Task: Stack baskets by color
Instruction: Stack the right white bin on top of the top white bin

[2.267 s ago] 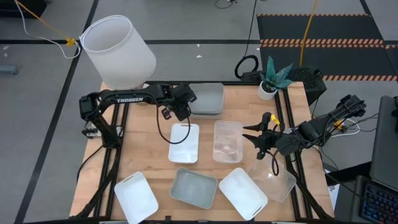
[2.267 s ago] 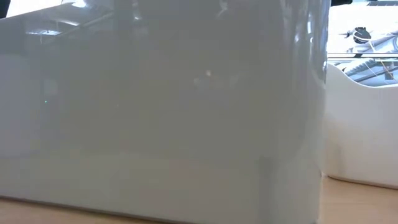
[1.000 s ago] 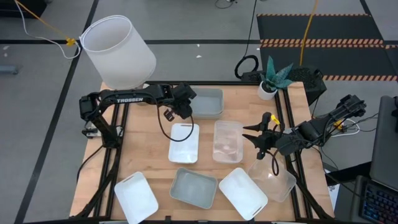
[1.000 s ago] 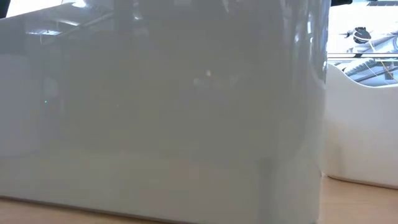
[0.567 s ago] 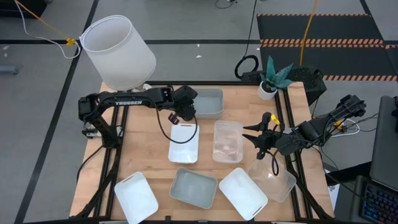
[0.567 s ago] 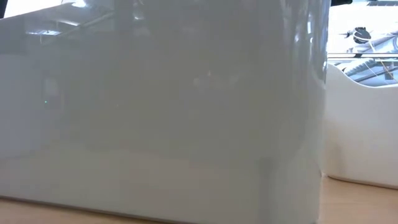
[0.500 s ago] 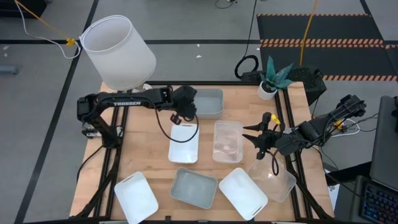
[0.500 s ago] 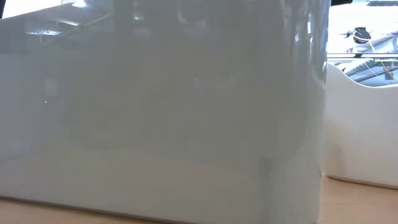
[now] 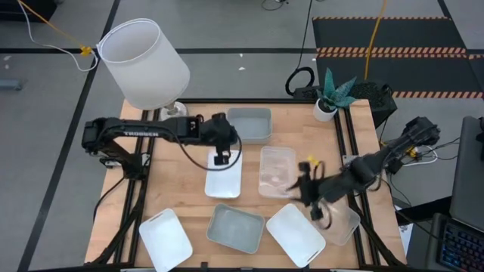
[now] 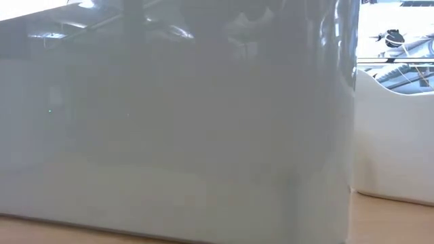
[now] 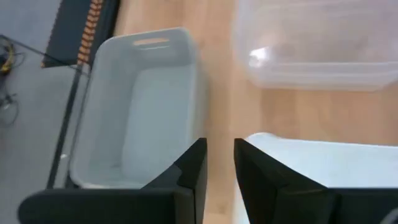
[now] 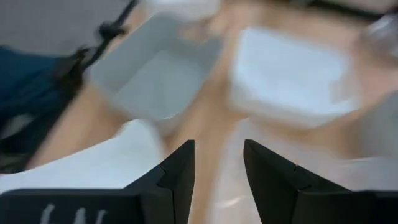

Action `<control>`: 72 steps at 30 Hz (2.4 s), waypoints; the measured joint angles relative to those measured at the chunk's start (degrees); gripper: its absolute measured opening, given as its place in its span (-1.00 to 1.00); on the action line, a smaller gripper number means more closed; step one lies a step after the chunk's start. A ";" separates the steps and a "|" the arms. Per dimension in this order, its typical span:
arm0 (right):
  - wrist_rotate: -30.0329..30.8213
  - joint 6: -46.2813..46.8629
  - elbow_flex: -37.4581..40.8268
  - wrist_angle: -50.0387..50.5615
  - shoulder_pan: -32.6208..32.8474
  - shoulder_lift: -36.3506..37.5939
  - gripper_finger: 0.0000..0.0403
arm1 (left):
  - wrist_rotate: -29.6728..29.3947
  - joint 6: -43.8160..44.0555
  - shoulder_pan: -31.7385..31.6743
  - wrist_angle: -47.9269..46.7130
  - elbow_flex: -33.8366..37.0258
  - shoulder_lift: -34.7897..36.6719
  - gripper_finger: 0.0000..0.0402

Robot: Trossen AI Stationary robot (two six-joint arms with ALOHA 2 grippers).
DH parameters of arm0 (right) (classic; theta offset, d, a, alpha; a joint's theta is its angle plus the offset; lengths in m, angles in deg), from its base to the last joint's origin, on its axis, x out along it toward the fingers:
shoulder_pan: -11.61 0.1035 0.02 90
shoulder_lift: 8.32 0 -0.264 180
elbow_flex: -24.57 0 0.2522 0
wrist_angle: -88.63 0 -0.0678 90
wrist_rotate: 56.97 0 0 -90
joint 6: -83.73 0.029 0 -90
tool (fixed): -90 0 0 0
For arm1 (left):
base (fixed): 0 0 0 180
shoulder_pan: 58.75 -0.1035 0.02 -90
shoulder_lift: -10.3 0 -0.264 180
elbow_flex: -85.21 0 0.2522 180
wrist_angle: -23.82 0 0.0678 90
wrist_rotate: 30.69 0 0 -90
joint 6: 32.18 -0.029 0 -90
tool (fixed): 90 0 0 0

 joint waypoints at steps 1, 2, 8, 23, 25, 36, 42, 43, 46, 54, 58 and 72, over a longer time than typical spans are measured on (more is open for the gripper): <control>-2.29 2.82 -1.68 1.70 0.77 -2.07 -0.35 | -0.02 0.42 0.77 0.61 0.00 -0.06 -0.64; -4.19 5.74 -3.26 3.61 1.61 -3.93 -0.35 | 0.00 0.98 1.47 0.89 0.00 -0.06 -0.66; -8.16 18.21 -13.41 12.08 7.42 -13.17 -0.35 | -0.04 2.04 5.74 2.58 0.00 -0.17 -0.78; -11.48 39.39 -28.89 26.23 18.06 -26.72 -0.35 | -0.04 5.14 11.61 3.19 0.00 -0.19 -0.79; -12.58 42.12 -28.89 26.21 19.46 -28.18 -0.35 | -0.04 5.29 12.05 3.20 0.00 -0.19 -0.79; -16.75 49.76 -28.89 22.41 23.39 -34.00 -0.35 | 0.20 5.26 12.81 4.62 0.00 -0.19 -0.79; -16.62 43.55 -28.89 22.23 23.97 -36.13 -0.35 | 0.37 5.89 12.95 4.61 0.00 -0.19 -0.79; -16.60 42.77 -28.89 22.17 23.97 -36.49 -0.35 | 0.38 5.89 12.97 4.61 0.00 -0.19 -0.79; -16.58 40.76 -28.86 21.66 23.97 -37.13 -0.35 | 0.39 5.94 12.95 4.61 0.00 -0.21 -0.79; -14.06 35.94 -28.78 21.60 23.97 -37.72 -0.35 | 0.39 6.11 12.97 4.61 0.00 -0.21 -0.79; -13.85 34.72 -28.12 20.46 23.97 -37.72 -0.35 | 0.39 6.11 12.97 4.63 0.00 -0.21 -0.79; -14.02 33.72 -21.35 8.24 23.33 -37.72 -0.48 | 0.39 6.08 12.97 4.71 0.00 -0.21 -0.79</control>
